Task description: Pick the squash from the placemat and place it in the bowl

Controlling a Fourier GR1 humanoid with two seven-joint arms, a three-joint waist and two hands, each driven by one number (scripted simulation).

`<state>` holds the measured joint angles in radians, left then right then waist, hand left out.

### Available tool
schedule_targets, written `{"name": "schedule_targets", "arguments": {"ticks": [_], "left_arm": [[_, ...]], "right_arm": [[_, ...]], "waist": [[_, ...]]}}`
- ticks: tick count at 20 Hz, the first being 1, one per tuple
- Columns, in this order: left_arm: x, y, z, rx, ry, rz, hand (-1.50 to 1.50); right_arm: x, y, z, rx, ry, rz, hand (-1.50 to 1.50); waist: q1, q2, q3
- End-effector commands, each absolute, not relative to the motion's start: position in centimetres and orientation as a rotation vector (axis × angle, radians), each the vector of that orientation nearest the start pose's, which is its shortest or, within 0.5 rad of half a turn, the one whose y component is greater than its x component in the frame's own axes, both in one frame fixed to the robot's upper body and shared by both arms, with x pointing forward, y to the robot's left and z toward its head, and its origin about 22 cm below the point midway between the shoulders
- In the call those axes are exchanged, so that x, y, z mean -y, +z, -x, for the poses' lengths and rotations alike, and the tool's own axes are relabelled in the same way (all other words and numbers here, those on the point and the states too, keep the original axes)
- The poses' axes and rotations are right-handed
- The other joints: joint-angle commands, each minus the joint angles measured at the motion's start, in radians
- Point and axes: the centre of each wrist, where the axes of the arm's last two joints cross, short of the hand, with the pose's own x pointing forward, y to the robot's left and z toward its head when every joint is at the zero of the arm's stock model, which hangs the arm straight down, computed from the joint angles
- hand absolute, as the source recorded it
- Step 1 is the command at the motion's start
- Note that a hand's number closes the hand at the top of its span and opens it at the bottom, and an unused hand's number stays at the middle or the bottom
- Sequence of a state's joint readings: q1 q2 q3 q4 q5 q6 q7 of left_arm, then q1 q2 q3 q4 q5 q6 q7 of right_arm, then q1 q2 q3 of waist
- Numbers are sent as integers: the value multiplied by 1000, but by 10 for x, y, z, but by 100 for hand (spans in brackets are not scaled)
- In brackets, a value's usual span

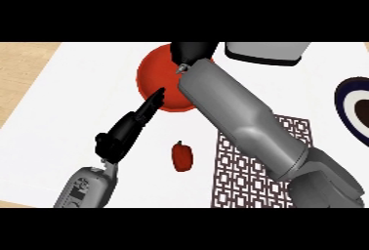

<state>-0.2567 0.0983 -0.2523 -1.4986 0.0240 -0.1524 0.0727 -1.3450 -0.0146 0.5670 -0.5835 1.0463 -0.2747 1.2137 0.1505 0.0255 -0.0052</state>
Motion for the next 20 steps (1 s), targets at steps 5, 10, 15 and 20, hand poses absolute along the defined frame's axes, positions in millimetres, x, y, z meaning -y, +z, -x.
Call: {"name": "schedule_targets", "arguments": {"ticks": [5,10,15,20], "left_arm": [[-166,46,-288,1616,-484,265,0],[-171,46,-289,1620,-469,244,0],[-177,51,-290,1611,-477,251,0],[-179,41,-282,1600,-485,255,0]], "right_arm": [[2,144,-420,951,407,1602,150],[28,127,-429,845,378,1272,150],[35,108,-426,976,344,1187,-150],[33,105,-426,1114,253,1240,-150]], "waist": [[-22,0,3],[-35,4,6],[-29,4,5],[-37,-1,4]]}}
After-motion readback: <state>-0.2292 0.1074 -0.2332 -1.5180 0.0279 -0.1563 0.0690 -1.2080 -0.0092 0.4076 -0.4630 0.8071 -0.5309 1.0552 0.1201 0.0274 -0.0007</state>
